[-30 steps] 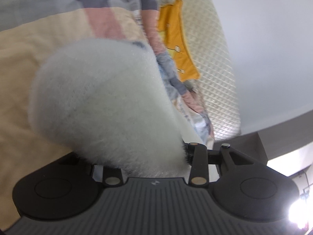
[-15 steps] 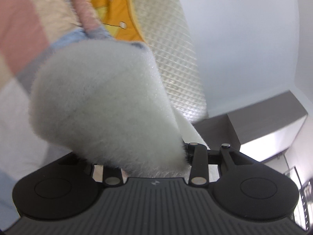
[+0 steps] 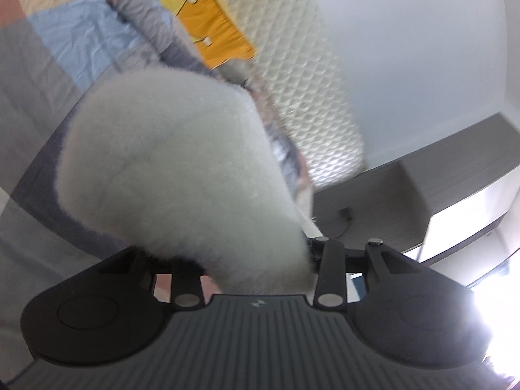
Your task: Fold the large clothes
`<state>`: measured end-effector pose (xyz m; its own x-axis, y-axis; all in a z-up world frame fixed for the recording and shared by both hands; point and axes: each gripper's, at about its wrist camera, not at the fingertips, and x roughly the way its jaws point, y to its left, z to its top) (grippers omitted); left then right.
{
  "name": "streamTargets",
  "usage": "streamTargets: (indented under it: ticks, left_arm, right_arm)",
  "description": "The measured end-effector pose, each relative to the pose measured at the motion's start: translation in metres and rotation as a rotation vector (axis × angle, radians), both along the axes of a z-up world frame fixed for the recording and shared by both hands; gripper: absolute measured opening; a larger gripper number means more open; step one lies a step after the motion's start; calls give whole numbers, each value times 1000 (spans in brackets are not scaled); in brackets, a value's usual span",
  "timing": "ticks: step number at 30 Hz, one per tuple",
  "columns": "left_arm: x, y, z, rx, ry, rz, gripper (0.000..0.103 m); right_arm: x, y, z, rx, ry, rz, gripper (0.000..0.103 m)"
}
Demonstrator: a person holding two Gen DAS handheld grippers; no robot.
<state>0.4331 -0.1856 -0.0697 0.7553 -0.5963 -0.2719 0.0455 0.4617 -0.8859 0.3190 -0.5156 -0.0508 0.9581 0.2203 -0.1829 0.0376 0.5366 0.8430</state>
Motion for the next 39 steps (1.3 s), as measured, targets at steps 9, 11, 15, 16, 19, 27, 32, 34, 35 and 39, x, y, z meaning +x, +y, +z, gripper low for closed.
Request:
streamTargets:
  ticks: [9,11,15,16,19,27,32,34,35,39]
  left_arm:
    - [11,8,-101,114,56,-11,44]
    - [11,10,-105,125,43,-25,44]
    - [-2,14,-110,117,36,-37,44]
    - [-9,15,-112,116,34,-37,44]
    - [-17,17,-118,99,51,-26,46]
    - [-19,18,-113,146,65,-52,49]
    - [-26,20,-99,220,78,-93,54]
    - [-34,26,-96,237,84,-105,54]
    - [-39,31,-92,245,87,-105,55]
    - [-71,36,-55,401,42,-115,55]
  right_arm:
    - [15,-9,-142,127,198,-46,48]
    - [9,-7,-160,159,200,-53,49]
    - [5,-10,-169,176,180,-45,50]
    - [2,-9,-171,195,179,-49,52]
    - [-4,-3,-179,221,190,-67,55]
    - [-5,4,-185,199,191,-80,54]
    - [-7,3,-180,236,231,-100,58]
    - [-14,4,-176,248,260,-111,58]
    - [-16,5,-173,252,272,-111,58]
    - [-37,8,-155,208,330,-112,58]
